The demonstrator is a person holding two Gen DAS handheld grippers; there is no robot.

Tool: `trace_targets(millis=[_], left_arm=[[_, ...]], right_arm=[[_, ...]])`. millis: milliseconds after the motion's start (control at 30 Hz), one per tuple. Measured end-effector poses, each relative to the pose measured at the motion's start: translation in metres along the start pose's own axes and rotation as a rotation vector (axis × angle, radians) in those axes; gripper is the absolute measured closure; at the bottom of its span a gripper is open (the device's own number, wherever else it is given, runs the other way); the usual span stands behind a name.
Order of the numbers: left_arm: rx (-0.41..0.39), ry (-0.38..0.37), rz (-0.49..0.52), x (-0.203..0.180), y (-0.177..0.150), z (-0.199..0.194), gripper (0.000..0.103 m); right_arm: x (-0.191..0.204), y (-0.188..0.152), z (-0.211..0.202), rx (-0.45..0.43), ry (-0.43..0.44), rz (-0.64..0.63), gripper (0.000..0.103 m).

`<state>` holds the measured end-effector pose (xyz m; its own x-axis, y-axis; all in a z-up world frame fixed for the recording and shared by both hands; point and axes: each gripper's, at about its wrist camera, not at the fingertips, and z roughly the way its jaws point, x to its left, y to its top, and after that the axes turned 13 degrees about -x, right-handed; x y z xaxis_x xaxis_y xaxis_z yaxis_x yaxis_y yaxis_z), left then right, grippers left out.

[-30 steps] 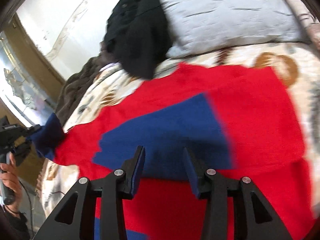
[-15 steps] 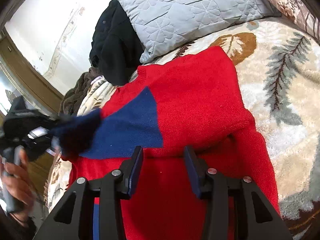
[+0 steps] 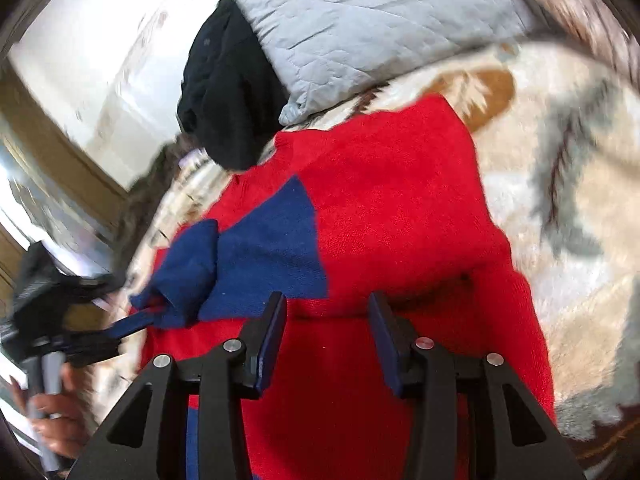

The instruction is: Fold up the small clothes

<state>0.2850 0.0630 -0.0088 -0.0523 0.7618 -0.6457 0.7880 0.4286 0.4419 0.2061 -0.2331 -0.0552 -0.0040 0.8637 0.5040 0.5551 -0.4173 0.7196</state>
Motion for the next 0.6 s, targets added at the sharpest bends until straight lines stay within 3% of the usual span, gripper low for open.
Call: trace_targets(millis=[67, 133, 267, 367, 500, 567, 600], left_arm=[[-0.09, -0.013, -0.071, 0.029, 0.0, -0.027, 0.021], [-0.113, -0.028, -0.162, 0.057, 0.001, -0.036, 0.021], [-0.072, -0.025, -0.28, 0.096, 0.004, -0.021, 0.021], [-0.072, -0.074, -0.358, 0.107, 0.009, -0.019, 0.021], [-0.067, -0.075, -0.367, 0.113, 0.015, -0.024, 0.021], [-0.066, -0.081, -0.377, 0.115, 0.015, -0.025, 0.021], [-0.065, -0.084, -0.384, 0.115, 0.015, -0.024, 0.021]], right_arm=[[0.03, 0.003, 0.0, -0.004, 0.029, -0.099, 0.054], [0.069, 0.002, 0.006, -0.002, 0.052, -0.234, 0.048], [0.136, -0.013, 0.027, 0.013, 0.064, -0.482, 0.041], [0.171, -0.026, 0.046, 0.004, 0.025, -0.65, 0.041], [0.195, -0.034, 0.065, -0.011, -0.006, -0.767, 0.041], [0.203, -0.038, 0.076, -0.004, -0.01, -0.83, 0.046], [0.203, -0.038, 0.079, -0.003, -0.006, -0.847, 0.054]])
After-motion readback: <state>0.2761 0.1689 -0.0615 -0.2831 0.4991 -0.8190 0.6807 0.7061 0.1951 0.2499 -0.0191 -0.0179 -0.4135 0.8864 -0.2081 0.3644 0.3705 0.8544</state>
